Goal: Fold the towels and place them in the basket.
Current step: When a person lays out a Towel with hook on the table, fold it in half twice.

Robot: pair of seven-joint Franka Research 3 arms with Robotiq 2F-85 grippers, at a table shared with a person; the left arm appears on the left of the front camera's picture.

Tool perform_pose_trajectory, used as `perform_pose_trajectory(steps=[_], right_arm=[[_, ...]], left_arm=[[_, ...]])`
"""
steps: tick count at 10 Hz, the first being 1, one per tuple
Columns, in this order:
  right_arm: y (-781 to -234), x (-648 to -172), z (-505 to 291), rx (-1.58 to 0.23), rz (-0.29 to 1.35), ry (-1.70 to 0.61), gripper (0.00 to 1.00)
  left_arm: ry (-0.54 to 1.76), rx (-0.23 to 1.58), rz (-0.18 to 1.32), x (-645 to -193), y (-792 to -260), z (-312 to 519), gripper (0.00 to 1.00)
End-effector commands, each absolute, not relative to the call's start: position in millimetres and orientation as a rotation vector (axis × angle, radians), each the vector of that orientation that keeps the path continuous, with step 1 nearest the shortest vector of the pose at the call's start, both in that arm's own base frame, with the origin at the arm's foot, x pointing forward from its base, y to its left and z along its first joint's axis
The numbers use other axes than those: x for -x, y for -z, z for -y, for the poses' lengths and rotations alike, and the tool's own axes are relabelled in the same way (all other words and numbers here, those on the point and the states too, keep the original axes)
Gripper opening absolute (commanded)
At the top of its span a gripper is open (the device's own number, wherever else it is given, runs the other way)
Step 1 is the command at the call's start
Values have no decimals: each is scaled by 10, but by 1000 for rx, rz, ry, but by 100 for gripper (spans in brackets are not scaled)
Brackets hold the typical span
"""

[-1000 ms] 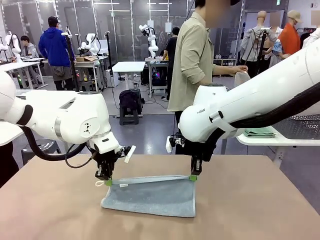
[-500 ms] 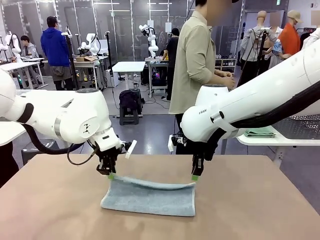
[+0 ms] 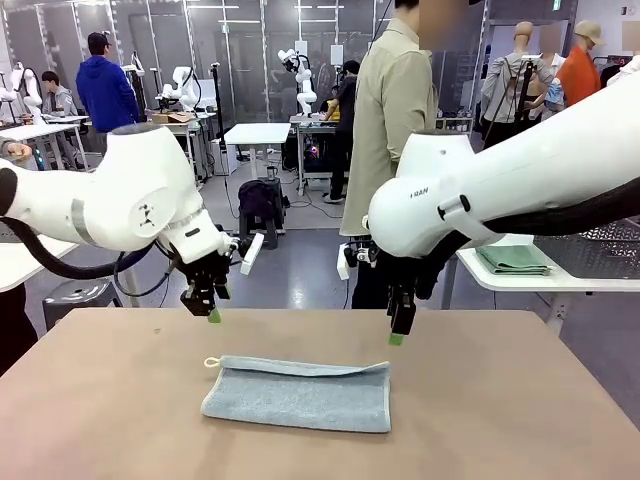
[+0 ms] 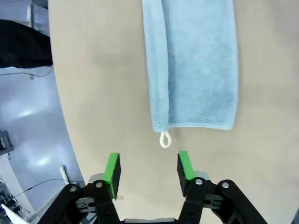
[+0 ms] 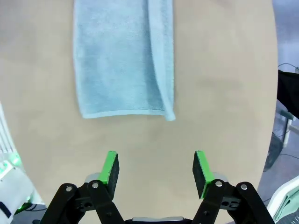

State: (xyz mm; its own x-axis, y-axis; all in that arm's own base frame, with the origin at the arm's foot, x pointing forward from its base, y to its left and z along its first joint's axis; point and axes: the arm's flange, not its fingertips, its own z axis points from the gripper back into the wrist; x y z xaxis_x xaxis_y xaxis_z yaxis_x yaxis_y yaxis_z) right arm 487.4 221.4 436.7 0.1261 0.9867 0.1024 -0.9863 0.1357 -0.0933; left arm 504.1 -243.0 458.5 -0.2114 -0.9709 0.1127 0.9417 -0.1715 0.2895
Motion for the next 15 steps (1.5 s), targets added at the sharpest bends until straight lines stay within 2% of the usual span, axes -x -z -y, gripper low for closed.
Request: perform_pose_trajectory(steps=[1,6,8,9,11,12,13,15], right_arm=[[-4596,-4449,-2347,-37,136,-1345,80],[-5020,-3715,-2358,-153,312,-874,80],[-5051,-3512,-2184,-195,350,-748,80],[-5052,-3405,-2127,-225,318,-686,80],[-5094,-3256,-2133,-304,287,-692,80],[-5134,-3237,-2148,-332,300,-782,80],[-5085,-3361,-2091,-250,286,-708,80],[-5085,-3361,-2091,-250,286,-708,80]], left_arm=[[1736,-39,394,-4576,-4900,2327,77],[1645,99,622,-3683,-5846,1735,77],[1613,162,723,-3558,-6004,1285,77],[1607,205,748,-3545,-6018,1072,77],[1597,261,808,-3576,-5970,800,77],[1576,295,834,-3576,-5923,676,77],[1561,331,861,-3562,-5883,560,77],[1526,397,892,-3529,-5828,321,77]])
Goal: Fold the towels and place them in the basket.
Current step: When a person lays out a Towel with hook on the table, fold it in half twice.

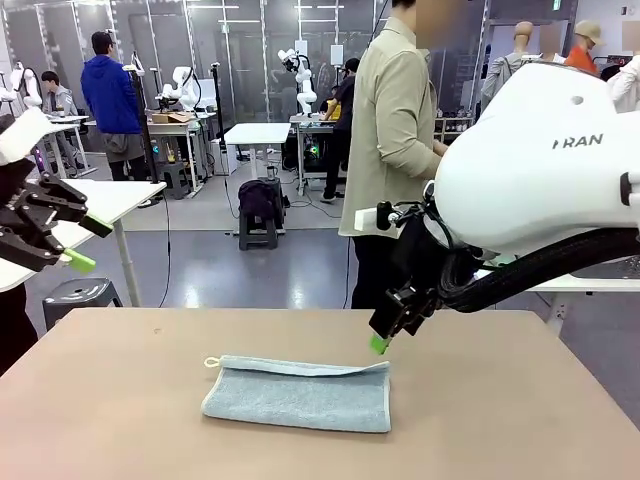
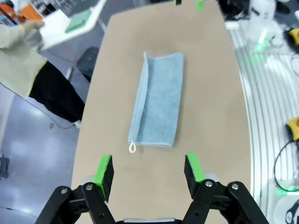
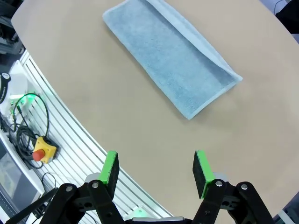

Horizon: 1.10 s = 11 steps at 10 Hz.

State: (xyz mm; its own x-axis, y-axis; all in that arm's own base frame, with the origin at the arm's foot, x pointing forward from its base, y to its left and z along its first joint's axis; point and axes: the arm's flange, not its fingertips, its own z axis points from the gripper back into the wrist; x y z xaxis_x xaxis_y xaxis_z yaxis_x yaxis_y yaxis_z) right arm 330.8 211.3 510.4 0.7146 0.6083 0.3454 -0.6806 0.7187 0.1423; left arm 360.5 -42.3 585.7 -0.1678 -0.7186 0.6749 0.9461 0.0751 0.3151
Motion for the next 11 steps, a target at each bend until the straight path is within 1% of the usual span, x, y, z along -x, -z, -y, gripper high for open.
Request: perform_pose_trajectory(steps=[1,2,3,4,5,7,8,11], right_arm=[[-5085,-3361,-2091,-250,286,-708,80],[-5085,-3361,-2091,-250,286,-708,80],[-5091,-3325,-2099,-266,282,-720,80],[-5031,-3420,-2050,-370,248,-486,80],[-4917,-3470,-2024,-382,242,-363,80],[-4732,-3508,-2020,-371,250,-216,80],[-4635,-3540,-2019,-364,245,-145,80],[-4224,-3734,-2200,-313,228,51,80]], left_arm=[[1521,430,906,-3503,-5806,213,77],[1518,463,920,-3480,-5783,139,77],[1502,528,901,-3473,-5749,85,77],[1491,580,868,-3489,-5721,3,77],[1493,604,850,-3503,-5694,-45,77],[1495,599,827,-3545,-5635,-39,77],[1474,582,841,-3445,-5645,-27,77],[1474,582,841,-3445,-5645,-27,77]])
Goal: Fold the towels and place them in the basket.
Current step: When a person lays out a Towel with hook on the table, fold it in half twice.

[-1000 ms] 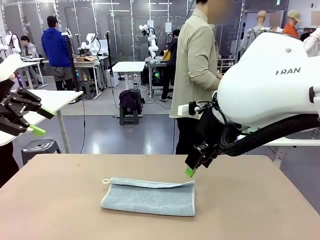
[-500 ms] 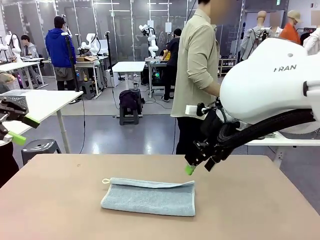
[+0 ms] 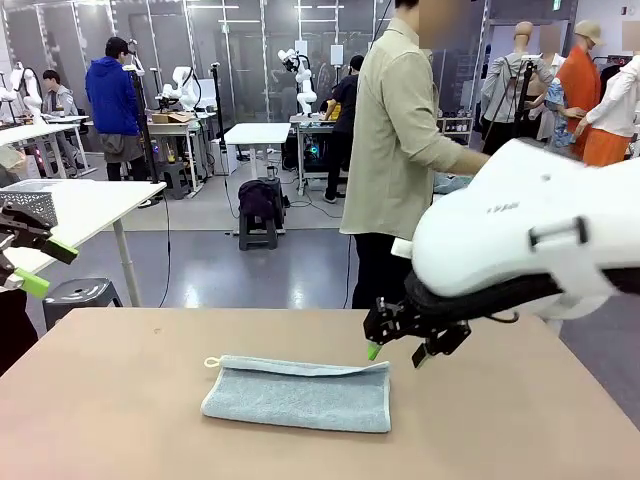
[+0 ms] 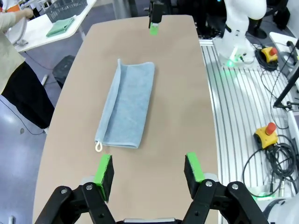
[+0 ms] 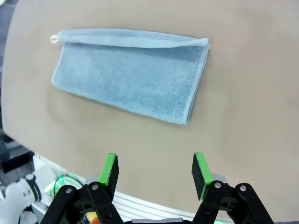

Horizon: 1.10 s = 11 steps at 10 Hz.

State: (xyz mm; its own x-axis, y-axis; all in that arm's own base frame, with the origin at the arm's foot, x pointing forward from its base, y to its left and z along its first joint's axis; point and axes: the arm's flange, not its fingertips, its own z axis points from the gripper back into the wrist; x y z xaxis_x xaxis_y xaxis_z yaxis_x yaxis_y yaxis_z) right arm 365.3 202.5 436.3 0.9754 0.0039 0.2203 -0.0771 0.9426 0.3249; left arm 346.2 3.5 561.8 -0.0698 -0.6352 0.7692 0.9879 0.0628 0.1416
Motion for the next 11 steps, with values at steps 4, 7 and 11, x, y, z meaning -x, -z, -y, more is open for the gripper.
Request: perform_pose_trajectory(steps=[4,7,11], right_arm=[[-3750,-3998,-2185,-353,230,252,80],[-3544,-4159,-2070,-346,237,294,80],[-3550,-4126,-2002,-332,217,259,80]], left_arm=[[1474,582,841,-3445,-5645,-27,77],[1474,582,841,-3445,-5645,-27,77],[1474,582,841,-3445,-5645,-27,77]])
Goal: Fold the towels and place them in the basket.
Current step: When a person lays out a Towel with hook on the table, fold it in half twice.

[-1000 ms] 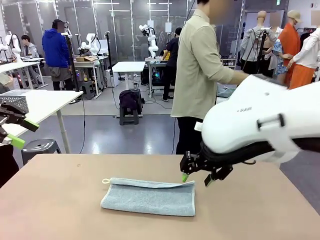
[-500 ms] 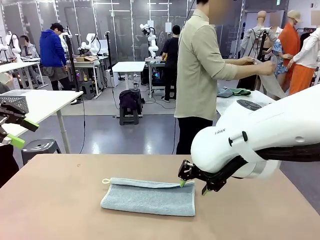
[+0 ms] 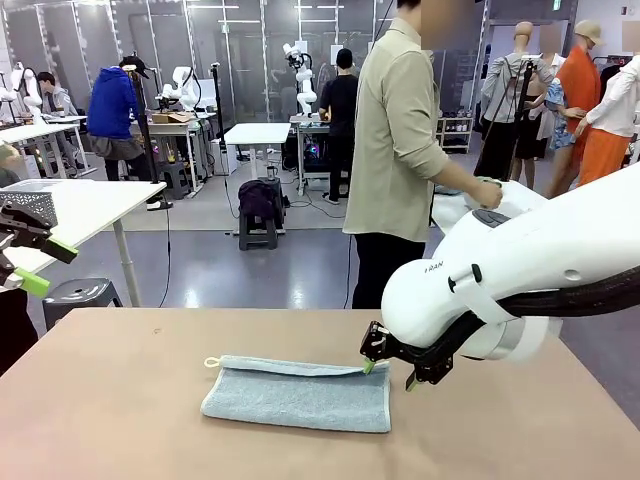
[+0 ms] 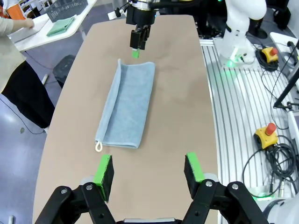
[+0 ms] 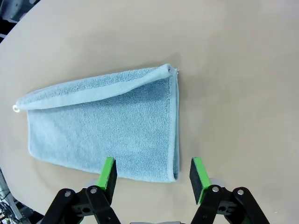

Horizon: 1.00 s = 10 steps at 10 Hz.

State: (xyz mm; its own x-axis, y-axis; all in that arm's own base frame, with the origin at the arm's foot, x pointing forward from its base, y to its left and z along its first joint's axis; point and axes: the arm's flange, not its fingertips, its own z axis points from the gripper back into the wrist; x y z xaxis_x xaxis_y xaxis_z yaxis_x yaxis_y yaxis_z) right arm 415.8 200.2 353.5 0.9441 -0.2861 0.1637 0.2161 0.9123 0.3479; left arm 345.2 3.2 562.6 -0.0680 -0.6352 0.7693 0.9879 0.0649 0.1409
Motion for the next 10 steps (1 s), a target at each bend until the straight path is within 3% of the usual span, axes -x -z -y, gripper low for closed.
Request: perform_pose_trajectory(steps=[1,4,10], right_arm=[[-3550,-4126,-2002,-332,217,259,80],[-3416,-4318,-2027,-247,126,189,80],[-3136,-4469,-2264,-184,148,192,80]], left_arm=[[1474,582,841,-3445,-5645,-27,77],[1474,582,841,-3445,-5645,-27,77],[1474,582,841,-3445,-5645,-27,77]])
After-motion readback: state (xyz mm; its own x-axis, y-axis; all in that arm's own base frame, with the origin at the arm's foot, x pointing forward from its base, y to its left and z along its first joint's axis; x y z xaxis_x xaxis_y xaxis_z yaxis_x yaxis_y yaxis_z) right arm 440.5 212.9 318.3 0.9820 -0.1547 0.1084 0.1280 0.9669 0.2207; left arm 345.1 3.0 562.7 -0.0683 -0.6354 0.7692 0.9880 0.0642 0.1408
